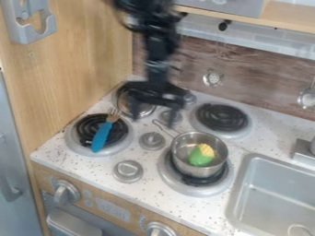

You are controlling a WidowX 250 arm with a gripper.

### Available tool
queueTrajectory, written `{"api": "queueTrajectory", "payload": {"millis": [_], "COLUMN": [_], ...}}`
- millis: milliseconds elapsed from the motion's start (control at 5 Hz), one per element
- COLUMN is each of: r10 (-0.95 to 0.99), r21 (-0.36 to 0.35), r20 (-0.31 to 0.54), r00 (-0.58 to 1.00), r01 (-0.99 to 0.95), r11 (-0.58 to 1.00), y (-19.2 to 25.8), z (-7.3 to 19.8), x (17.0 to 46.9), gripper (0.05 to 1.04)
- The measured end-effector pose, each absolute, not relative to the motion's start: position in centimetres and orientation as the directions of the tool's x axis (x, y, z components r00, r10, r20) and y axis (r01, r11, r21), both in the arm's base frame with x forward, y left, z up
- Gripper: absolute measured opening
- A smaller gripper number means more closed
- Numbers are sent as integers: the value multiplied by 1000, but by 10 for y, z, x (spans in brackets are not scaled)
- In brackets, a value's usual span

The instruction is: Move the blue fork to the top right burner

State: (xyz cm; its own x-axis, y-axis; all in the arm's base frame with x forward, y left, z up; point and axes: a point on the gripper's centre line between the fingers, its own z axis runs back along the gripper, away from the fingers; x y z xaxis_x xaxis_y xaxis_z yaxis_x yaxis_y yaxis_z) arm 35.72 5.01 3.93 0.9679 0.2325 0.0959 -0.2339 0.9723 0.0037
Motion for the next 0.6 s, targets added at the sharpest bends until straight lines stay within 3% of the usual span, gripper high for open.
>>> {"api": "queueTrajectory", "payload": {"millis": [200,600], "r10": [291,201], "r21": [-1,28], "r20": [130,61], "r00": [948,978], "r01": [-294,-203], "r11": [956,979], "y": [88,112], "z": [37,-4], "x": [357,382], "gripper": [1000,1000]}}
